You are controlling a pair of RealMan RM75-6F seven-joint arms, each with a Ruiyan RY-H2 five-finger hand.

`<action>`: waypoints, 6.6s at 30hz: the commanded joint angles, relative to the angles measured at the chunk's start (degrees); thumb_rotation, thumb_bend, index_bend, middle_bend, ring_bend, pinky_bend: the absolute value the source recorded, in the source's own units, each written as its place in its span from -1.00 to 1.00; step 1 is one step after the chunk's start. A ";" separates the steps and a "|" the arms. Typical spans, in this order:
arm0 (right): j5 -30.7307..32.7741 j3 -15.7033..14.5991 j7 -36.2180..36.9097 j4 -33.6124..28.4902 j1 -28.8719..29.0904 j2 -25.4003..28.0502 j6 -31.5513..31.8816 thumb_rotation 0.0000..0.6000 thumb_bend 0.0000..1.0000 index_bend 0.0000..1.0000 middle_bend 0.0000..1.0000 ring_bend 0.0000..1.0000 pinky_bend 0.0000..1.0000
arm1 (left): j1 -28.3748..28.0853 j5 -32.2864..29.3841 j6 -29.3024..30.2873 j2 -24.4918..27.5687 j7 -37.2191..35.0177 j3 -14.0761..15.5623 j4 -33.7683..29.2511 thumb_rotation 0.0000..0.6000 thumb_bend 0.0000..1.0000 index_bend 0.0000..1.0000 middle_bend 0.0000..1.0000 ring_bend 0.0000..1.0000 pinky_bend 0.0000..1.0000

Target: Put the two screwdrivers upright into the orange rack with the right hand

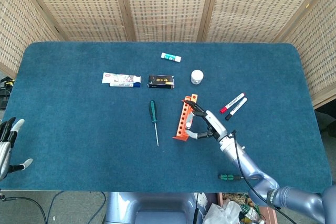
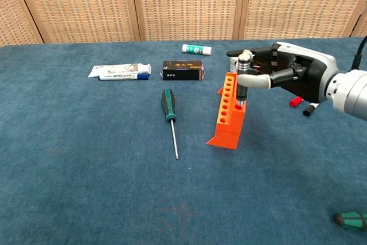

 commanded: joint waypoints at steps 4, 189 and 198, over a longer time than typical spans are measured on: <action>0.03 -0.24 -0.26 0.69 0.08 -0.28 -0.19 1.00 -0.16 0.35 -0.89 -1.00 -1.00 | 0.05 0.00 0.08 0.03 -0.10 0.02 -0.03 1.00 -1.00 -1.00 -1.00 -1.00 -1.00; 4.97 8.83 3.90 -11.35 -1.57 17.20 6.61 1.00 -0.17 0.36 -1.00 -1.00 -1.00 | 0.83 2.41 1.74 1.27 -1.54 0.08 -1.74 1.00 -1.00 -1.00 -1.00 -1.00 -1.00; 4.69 10.58 12.49 -5.42 2.88 11.27 2.48 1.00 -0.17 0.40 -1.00 -1.00 -1.00 | 0.30 0.81 0.71 1.09 -1.05 -0.37 -1.80 1.00 -1.00 -1.00 -1.00 -1.00 -1.00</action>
